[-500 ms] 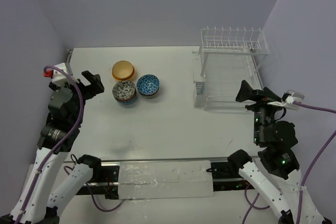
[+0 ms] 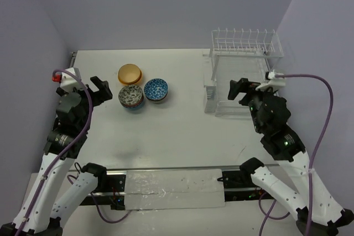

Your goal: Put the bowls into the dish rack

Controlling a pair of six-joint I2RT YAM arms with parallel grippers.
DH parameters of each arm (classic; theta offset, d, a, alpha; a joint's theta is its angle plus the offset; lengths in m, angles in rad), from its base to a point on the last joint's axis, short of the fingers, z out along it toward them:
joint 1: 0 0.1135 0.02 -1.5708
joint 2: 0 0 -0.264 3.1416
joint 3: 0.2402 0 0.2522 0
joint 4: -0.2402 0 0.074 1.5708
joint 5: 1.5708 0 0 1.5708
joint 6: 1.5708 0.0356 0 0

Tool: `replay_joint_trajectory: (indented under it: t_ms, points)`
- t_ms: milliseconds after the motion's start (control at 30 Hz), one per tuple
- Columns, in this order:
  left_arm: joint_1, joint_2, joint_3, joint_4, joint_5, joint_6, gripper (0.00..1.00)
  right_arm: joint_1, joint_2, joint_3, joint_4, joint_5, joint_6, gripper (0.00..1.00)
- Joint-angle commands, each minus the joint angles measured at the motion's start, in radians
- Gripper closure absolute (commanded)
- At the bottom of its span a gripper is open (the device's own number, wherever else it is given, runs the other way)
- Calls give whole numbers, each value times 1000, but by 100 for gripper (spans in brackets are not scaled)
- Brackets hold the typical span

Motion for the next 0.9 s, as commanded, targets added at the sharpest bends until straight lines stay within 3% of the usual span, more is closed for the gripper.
replay_joint_trajectory:
  t_ms: [0, 133, 267, 500, 667, 867]
  points:
    - [-4, 9, -22, 53, 28, -17, 1, 2, 121, 98, -60, -113, 83, 0]
    - [-4, 22, -61, 70, 41, -24, 1, 71, 250, 155, -17, -163, 128, 2]
    - [-4, 20, -94, 83, 50, -30, 1, 166, 479, 262, -26, -156, 156, 3]
    - [-4, 8, -145, 101, 36, -14, 1, 194, 854, 497, -93, -178, 226, 4]
    - [-4, -1, -162, 113, 45, -10, 1, 216, 1121, 695, -152, -178, 239, 11]
    - [-4, 3, -166, 119, 45, -5, 1, 229, 1333, 870, -204, -169, 237, 19]
